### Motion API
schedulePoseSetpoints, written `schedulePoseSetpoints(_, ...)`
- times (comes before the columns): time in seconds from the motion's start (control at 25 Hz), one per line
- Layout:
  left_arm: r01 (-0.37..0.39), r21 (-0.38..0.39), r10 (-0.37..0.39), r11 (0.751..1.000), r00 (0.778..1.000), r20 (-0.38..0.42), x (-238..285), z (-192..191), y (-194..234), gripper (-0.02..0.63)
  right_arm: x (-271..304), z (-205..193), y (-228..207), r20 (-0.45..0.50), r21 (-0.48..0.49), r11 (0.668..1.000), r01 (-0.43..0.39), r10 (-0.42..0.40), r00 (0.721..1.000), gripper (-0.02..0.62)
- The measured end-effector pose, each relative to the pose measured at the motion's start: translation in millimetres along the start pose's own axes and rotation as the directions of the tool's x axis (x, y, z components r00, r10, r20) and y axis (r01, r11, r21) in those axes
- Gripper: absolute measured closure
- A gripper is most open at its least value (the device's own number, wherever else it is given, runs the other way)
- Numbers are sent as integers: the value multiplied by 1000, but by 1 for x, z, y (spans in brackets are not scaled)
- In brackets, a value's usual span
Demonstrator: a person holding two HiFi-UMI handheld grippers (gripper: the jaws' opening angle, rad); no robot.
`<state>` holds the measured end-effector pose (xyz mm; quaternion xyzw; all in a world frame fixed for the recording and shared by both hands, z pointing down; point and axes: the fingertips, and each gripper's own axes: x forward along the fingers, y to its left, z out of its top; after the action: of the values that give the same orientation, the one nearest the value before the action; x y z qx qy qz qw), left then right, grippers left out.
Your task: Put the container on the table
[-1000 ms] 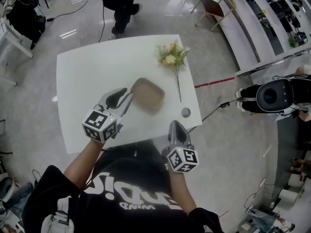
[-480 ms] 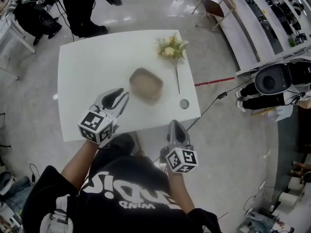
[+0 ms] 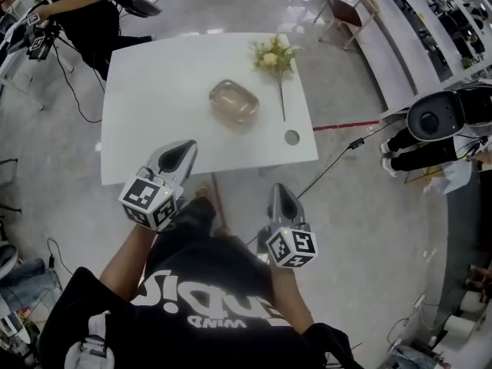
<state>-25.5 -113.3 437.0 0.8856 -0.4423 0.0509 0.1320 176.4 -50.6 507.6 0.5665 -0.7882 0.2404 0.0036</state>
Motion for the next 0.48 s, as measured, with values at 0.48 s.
schedulePoseSetpoints(0.48,-141,7,141,990,990,15,-104,-33,-46,604,-56,-25,32,-23,-47,988,-147,146,989,595)
